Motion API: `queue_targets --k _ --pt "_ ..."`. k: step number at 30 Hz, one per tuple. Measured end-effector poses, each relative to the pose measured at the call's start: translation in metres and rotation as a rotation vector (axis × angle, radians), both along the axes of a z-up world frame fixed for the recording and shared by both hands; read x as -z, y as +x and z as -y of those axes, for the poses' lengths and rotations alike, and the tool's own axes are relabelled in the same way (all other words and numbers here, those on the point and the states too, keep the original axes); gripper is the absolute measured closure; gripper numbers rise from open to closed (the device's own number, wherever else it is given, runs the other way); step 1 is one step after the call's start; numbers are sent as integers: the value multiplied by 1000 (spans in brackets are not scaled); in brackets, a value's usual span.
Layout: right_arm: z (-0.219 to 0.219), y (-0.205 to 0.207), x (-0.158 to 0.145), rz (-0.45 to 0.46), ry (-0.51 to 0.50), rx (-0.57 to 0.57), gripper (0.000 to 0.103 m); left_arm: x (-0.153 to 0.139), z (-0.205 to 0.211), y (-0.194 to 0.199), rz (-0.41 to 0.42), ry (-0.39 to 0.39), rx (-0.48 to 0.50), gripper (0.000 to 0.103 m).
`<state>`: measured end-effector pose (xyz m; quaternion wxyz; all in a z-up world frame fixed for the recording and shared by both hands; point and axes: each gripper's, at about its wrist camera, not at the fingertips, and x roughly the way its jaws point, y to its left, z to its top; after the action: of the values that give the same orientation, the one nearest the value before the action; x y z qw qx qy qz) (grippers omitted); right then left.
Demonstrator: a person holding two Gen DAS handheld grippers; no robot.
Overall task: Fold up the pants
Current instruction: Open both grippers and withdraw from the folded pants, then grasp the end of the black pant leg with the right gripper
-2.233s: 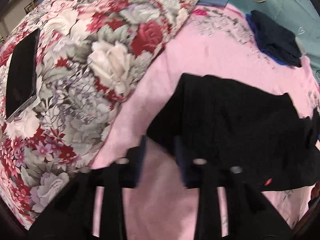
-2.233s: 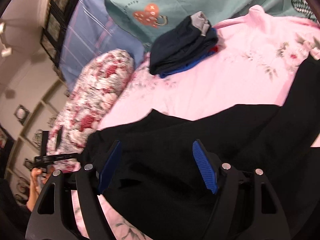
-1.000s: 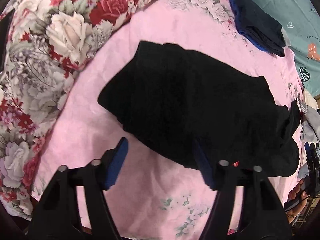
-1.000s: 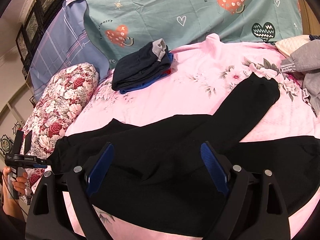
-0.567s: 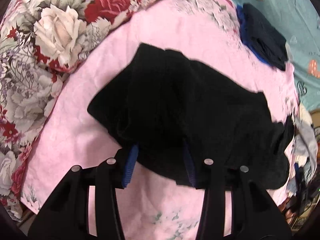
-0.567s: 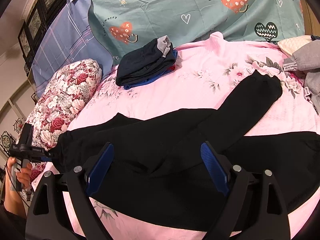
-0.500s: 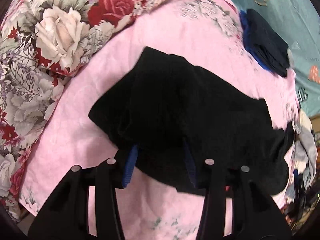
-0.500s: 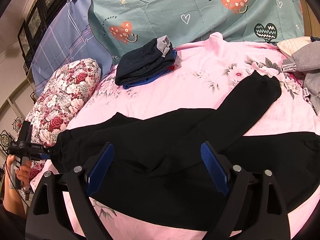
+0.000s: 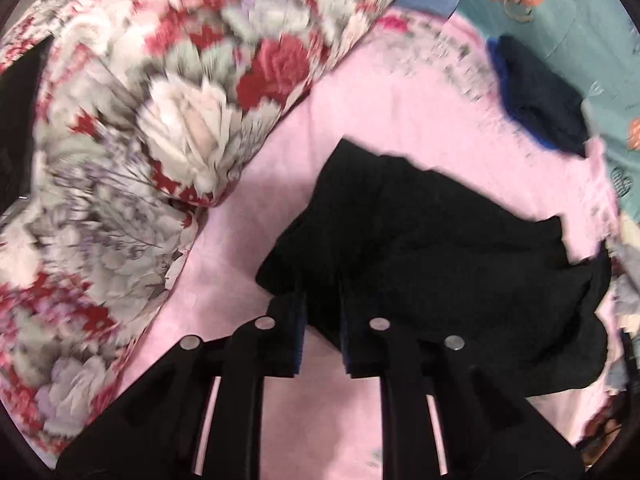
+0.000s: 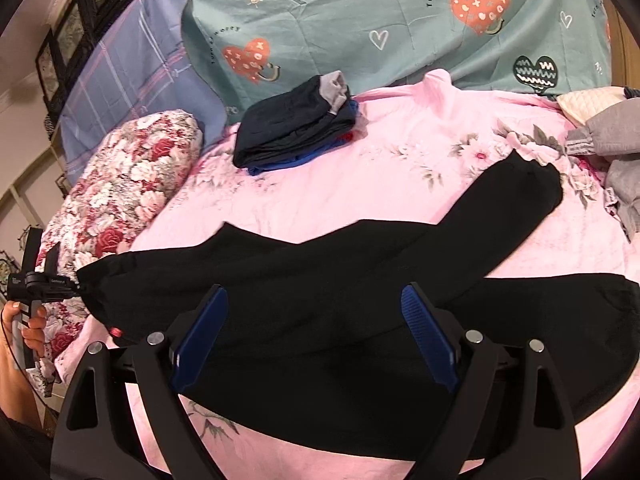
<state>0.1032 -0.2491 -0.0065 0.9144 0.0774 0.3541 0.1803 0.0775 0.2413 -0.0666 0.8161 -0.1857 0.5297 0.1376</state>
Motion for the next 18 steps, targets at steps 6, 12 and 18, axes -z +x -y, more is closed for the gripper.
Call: queue_targets --k 6,12,18 --pt "30 15 8 -79 -54 157 14 -2 18 -2 -30 249 -1 28" --pt "88 65 -6 -66 -67 337 14 -55 17 -26 146 223 -6 19" --pt "96 153 6 -150 -96 411 14 -39 55 -9 137 166 130 17"
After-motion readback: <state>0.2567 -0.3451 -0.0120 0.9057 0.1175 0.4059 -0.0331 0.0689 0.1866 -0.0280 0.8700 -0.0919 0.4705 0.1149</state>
